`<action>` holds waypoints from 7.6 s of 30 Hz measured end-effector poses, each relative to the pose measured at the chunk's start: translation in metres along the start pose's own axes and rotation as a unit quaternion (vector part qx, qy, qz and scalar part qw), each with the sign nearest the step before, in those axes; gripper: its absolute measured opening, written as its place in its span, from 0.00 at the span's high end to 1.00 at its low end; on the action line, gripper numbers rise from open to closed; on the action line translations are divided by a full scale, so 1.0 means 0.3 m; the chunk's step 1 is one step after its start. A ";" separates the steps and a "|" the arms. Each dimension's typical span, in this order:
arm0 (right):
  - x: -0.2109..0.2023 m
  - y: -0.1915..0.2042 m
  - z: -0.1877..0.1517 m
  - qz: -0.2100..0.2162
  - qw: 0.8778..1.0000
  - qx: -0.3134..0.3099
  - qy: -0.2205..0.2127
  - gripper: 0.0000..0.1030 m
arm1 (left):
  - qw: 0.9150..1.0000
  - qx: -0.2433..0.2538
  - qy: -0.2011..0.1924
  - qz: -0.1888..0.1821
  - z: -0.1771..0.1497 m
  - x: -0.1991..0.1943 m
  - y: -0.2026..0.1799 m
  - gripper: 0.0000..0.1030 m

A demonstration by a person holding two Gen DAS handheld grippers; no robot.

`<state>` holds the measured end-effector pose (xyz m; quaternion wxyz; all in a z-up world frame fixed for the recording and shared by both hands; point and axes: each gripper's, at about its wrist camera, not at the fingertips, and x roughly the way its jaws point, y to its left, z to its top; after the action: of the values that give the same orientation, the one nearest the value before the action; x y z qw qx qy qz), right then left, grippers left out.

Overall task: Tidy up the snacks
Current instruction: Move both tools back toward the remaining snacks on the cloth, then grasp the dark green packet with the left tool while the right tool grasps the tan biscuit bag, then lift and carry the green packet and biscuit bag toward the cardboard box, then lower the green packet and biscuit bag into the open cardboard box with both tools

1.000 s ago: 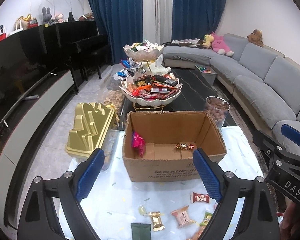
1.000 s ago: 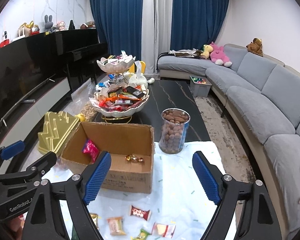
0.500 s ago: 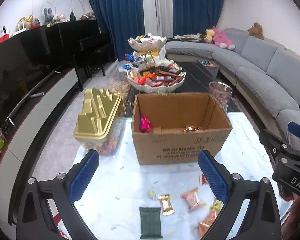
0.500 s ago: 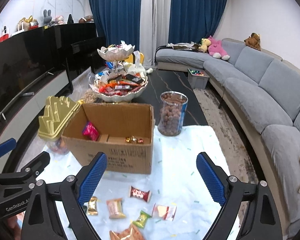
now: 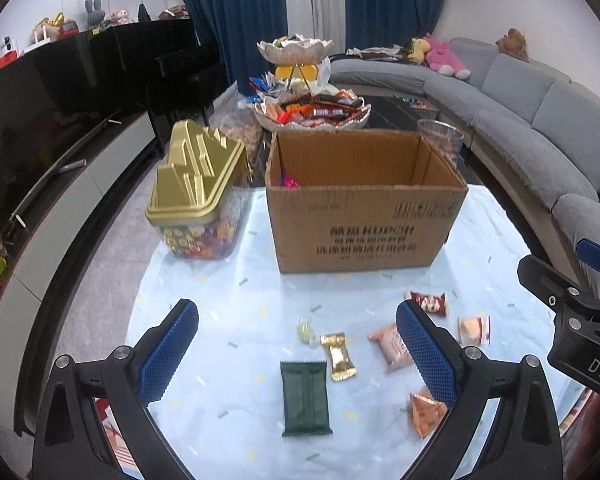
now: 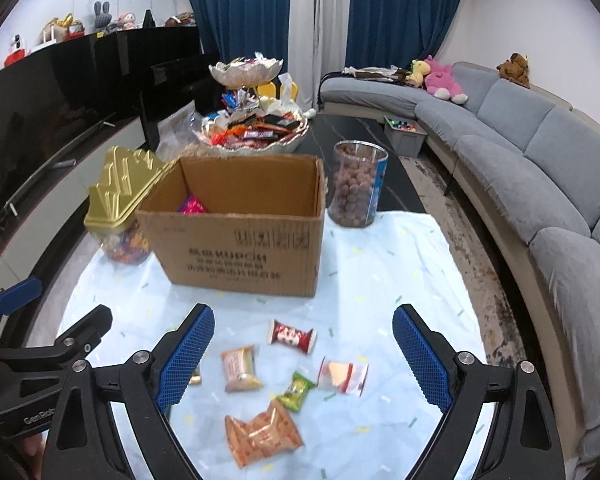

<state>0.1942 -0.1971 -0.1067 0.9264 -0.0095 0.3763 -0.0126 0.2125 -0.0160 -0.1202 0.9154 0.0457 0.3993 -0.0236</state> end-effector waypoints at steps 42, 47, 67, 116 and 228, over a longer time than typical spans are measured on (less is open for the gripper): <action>0.135 0.125 -0.319 0.009 0.995 -0.050 0.085 0.11 | 0.999 0.015 0.042 -0.006 -0.306 0.166 0.046 0.02; 0.167 0.131 -0.339 0.008 0.994 -0.055 0.096 0.11 | 0.999 0.013 0.051 -0.011 -0.325 0.205 0.053 0.02; 0.291 0.117 -0.396 0.008 0.989 -0.053 0.139 0.11 | 0.996 0.028 0.087 -0.009 -0.362 0.348 0.017 0.07; 0.289 0.102 -0.391 0.047 0.989 -0.026 0.139 0.55 | 0.996 0.041 0.077 -0.027 -0.370 0.307 -0.023 0.58; 0.139 0.062 0.388 0.040 0.998 -0.018 -0.043 0.55 | 0.997 0.033 -0.035 -0.055 0.442 0.215 -0.031 0.58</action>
<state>0.3056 -0.1788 -0.0526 0.9411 -0.0115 0.3365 0.0314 0.3523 -0.0393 -0.0784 0.9242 0.0530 0.3676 -0.0886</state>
